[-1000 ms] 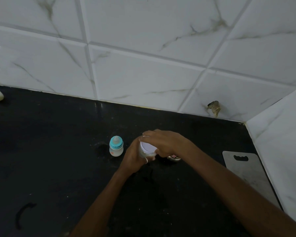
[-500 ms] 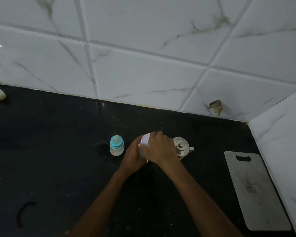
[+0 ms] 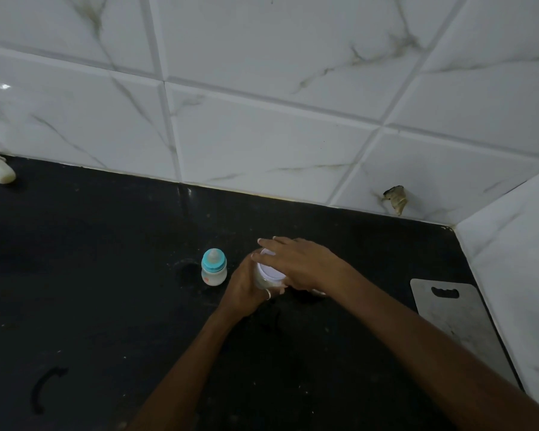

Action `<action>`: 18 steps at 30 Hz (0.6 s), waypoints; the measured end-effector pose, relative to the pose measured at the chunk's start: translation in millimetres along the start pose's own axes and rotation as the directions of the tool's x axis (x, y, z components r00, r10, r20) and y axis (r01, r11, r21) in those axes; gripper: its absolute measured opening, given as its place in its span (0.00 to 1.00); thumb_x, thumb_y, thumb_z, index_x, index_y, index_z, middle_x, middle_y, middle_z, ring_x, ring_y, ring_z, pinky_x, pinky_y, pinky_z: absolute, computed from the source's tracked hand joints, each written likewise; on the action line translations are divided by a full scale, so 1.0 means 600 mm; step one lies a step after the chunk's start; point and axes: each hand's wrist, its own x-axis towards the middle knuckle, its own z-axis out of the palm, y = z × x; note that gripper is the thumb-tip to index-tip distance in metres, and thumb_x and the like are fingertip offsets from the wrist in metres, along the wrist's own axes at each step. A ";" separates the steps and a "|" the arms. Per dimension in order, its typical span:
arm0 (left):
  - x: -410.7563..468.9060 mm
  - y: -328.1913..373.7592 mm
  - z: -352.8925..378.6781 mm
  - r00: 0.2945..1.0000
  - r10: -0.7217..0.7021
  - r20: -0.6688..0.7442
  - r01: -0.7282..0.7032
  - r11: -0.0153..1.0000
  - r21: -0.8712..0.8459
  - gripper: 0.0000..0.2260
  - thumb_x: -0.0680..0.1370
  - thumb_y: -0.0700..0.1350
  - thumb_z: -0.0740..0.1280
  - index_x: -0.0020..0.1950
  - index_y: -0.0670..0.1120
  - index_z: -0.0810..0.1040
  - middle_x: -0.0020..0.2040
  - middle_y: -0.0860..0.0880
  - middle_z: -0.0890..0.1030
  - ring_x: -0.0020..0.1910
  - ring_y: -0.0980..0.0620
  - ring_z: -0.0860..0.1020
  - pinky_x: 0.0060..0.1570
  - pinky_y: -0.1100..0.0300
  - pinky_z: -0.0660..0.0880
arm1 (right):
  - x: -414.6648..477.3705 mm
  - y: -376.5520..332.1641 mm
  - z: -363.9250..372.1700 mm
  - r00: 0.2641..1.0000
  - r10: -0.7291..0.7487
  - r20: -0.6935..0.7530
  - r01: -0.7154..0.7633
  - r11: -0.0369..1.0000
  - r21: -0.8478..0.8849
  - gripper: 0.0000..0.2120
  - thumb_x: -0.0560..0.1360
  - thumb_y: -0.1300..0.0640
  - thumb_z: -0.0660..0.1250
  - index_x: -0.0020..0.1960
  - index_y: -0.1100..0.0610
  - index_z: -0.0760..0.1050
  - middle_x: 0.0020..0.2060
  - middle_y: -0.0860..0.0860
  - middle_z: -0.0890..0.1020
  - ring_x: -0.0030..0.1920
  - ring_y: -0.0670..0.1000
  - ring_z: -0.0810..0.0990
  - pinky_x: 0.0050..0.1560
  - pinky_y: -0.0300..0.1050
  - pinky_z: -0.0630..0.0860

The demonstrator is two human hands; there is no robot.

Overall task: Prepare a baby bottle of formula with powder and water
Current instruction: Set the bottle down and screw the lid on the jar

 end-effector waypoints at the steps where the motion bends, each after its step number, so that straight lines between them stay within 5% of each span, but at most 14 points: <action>1: 0.000 0.000 0.000 1.000 0.002 0.005 -0.002 1.000 -0.007 0.33 0.69 0.44 0.81 0.70 0.43 0.72 0.63 0.45 0.80 0.62 0.46 0.79 0.60 0.60 0.76 | 0.002 0.001 0.001 1.000 -0.004 0.010 0.004 1.000 0.008 0.40 0.77 0.60 0.72 0.82 0.47 0.54 0.83 0.53 0.52 0.81 0.59 0.54 0.75 0.61 0.65; 6: 0.001 -0.002 -0.001 1.000 0.017 0.005 -0.017 1.000 -0.013 0.33 0.68 0.44 0.81 0.70 0.48 0.72 0.61 0.49 0.80 0.59 0.51 0.80 0.57 0.65 0.76 | 0.009 -0.005 0.008 0.998 0.041 -0.046 -0.036 0.994 0.100 0.34 0.77 0.56 0.72 0.79 0.50 0.62 0.77 0.55 0.65 0.73 0.60 0.68 0.67 0.59 0.73; 10: 0.001 -0.001 0.000 1.000 0.020 -0.001 -0.020 1.000 0.005 0.35 0.69 0.35 0.78 0.73 0.48 0.69 0.63 0.49 0.78 0.61 0.51 0.78 0.55 0.71 0.74 | 0.007 -0.019 0.012 0.977 0.179 -0.114 -0.168 0.981 0.099 0.31 0.79 0.44 0.68 0.78 0.52 0.63 0.69 0.56 0.72 0.64 0.59 0.76 0.58 0.54 0.77; 14: -0.002 -0.008 0.000 0.998 0.067 -0.006 -0.067 0.998 -0.004 0.37 0.70 0.39 0.79 0.76 0.49 0.67 0.72 0.53 0.74 0.70 0.59 0.73 0.69 0.65 0.69 | 0.012 -0.043 0.017 0.919 0.365 -0.150 -0.339 0.925 0.173 0.33 0.79 0.34 0.63 0.74 0.56 0.67 0.63 0.58 0.76 0.57 0.59 0.81 0.47 0.50 0.73; 18: -0.004 -0.010 0.000 0.993 0.109 -0.040 -0.110 0.994 -0.017 0.36 0.70 0.40 0.79 0.74 0.53 0.68 0.69 0.57 0.74 0.69 0.65 0.72 0.69 0.66 0.69 | 0.012 -0.059 0.022 0.884 0.444 -0.146 -0.406 0.884 0.232 0.33 0.79 0.33 0.61 0.73 0.57 0.67 0.62 0.59 0.76 0.56 0.57 0.80 0.45 0.47 0.68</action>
